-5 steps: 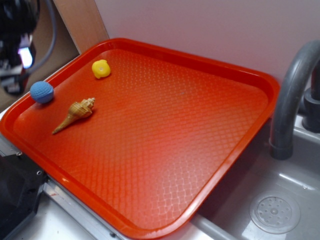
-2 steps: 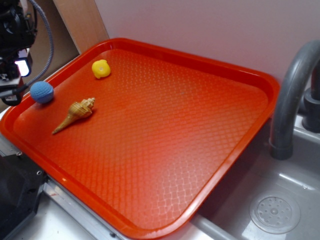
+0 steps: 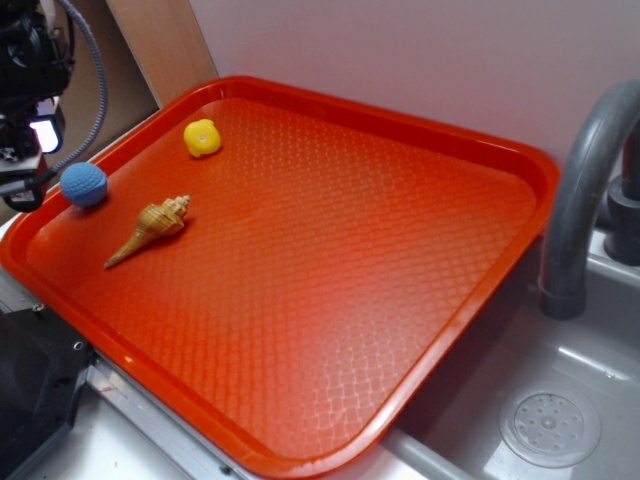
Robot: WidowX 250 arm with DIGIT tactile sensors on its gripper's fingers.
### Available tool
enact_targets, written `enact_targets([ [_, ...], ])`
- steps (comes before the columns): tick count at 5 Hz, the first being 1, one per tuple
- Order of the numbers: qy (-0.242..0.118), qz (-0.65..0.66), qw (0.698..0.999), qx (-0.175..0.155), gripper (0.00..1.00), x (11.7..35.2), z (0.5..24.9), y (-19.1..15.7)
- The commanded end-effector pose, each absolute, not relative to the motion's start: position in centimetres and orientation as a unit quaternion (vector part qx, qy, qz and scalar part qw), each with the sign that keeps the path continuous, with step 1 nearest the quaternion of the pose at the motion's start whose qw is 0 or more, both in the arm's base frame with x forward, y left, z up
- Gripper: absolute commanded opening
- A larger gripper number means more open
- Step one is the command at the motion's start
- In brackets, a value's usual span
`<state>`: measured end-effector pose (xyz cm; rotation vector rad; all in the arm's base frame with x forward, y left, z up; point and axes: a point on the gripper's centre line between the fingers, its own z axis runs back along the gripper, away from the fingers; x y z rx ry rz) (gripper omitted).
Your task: Grab the blue ball.
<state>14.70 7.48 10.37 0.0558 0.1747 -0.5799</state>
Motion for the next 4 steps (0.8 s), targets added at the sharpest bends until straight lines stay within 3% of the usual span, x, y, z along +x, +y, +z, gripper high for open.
enact_targets([
  [1,0.021,-0.325,0.94,0.103,1.0,15.4,10.5,9.9],
  [4,0.047,-0.319,0.94,0.114,1.0,17.0,7.2,12.0],
])
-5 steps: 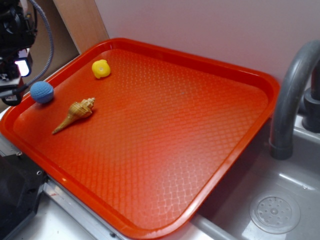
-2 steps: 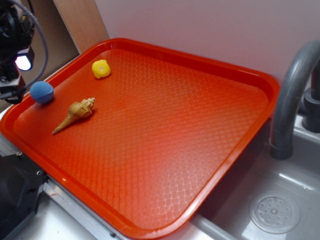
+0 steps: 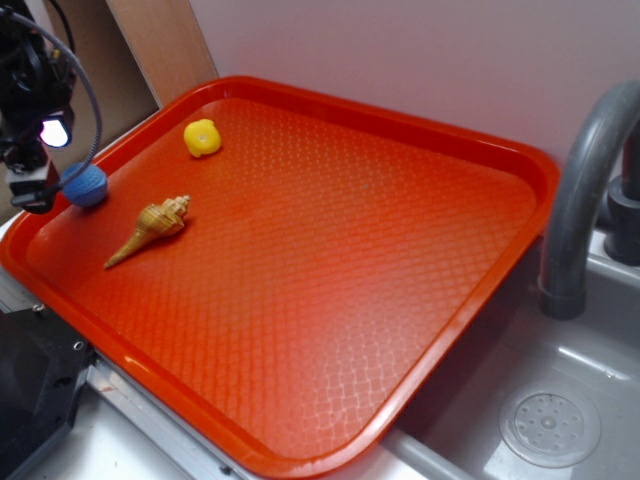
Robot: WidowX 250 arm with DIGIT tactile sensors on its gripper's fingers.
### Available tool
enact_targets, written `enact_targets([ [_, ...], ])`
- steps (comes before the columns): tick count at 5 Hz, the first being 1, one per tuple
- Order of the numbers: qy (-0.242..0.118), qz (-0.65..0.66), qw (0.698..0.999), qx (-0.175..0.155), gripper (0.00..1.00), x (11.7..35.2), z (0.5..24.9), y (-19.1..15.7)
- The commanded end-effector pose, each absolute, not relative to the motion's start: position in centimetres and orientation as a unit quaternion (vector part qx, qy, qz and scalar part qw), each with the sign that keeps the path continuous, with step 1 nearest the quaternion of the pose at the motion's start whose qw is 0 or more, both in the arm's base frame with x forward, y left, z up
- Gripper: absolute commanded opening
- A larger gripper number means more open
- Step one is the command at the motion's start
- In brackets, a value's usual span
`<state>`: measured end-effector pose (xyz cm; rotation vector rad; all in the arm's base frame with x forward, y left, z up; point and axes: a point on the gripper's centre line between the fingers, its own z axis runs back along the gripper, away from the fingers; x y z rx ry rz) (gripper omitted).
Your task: Grab the blue ball.
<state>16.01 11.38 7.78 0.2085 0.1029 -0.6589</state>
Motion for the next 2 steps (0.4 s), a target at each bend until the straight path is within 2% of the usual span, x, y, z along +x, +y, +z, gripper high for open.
enact_targets([
  [1,0.058,-0.329,0.937,0.1,1.0,17.4,6.0,11.9],
  [2,0.051,-0.337,0.935,0.098,1.0,17.9,4.9,11.4],
])
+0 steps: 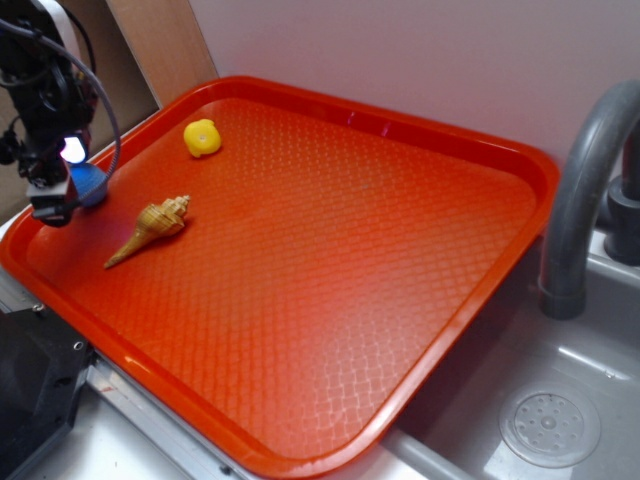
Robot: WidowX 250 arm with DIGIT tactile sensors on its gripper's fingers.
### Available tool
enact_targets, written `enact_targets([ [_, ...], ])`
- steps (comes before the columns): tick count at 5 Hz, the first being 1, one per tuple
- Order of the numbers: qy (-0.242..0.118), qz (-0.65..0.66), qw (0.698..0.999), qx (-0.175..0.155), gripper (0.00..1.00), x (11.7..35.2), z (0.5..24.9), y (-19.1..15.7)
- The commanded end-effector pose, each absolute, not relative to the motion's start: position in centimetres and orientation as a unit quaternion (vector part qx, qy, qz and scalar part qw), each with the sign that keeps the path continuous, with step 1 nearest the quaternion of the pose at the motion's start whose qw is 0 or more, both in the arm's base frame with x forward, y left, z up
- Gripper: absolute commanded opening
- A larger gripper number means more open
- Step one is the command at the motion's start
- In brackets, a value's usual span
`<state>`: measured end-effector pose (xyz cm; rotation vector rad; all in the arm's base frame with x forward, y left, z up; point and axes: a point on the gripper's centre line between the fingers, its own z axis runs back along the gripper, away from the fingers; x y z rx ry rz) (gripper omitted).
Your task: Grab the blue ball.
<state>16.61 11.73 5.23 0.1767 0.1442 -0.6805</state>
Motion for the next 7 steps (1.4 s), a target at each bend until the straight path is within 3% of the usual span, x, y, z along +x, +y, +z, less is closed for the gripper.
enact_targets([
  [1,0.056,-0.341,0.93,0.123,1.0,18.1,4.4,11.5],
  [2,0.051,-0.343,0.93,0.121,0.0,17.7,4.9,11.6],
  [3,0.058,-0.338,0.932,0.118,0.0,17.8,4.5,12.1],
  [4,0.096,-0.309,0.939,0.118,0.0,18.5,2.8,13.8],
  [5,0.113,-0.286,0.942,0.137,0.0,18.4,2.3,14.9],
  [7,0.114,-0.275,0.942,0.153,0.0,18.0,3.0,15.5],
])
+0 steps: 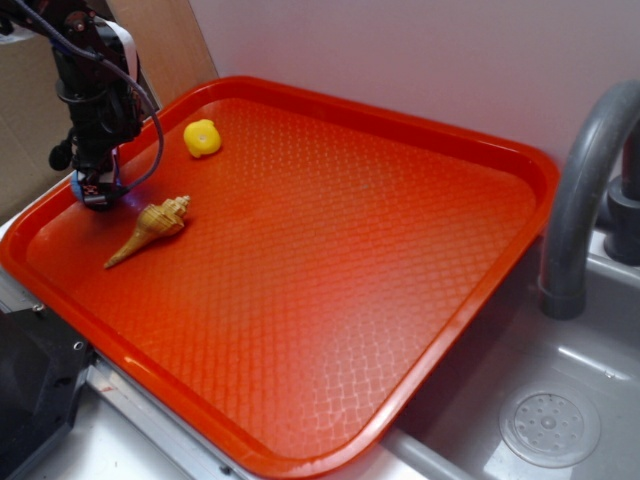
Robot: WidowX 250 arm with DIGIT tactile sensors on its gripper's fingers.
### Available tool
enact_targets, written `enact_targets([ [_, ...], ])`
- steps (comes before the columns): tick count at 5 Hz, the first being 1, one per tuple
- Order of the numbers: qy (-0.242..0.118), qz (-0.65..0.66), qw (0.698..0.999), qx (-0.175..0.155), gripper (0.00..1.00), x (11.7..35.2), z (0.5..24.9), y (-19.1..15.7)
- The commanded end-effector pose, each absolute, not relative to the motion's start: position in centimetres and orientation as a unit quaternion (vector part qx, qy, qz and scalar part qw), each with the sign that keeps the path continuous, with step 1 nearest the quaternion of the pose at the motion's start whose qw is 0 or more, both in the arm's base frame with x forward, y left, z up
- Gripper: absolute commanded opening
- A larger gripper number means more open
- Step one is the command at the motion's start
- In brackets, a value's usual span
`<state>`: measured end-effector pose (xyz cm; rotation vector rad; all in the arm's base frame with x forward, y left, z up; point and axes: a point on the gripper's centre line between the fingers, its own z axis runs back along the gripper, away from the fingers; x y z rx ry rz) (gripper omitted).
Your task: Grab the blue ball.
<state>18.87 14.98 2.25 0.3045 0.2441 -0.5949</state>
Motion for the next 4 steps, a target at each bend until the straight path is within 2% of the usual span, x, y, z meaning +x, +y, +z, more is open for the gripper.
enact_targets([
  [1,0.107,-0.287,0.94,0.151,0.0,17.4,4.4,15.2],
  [2,0.098,-0.287,0.94,0.154,0.0,16.5,6.1,14.9],
  [4,0.073,-0.294,0.943,0.139,0.0,14.9,9.7,13.9],
])
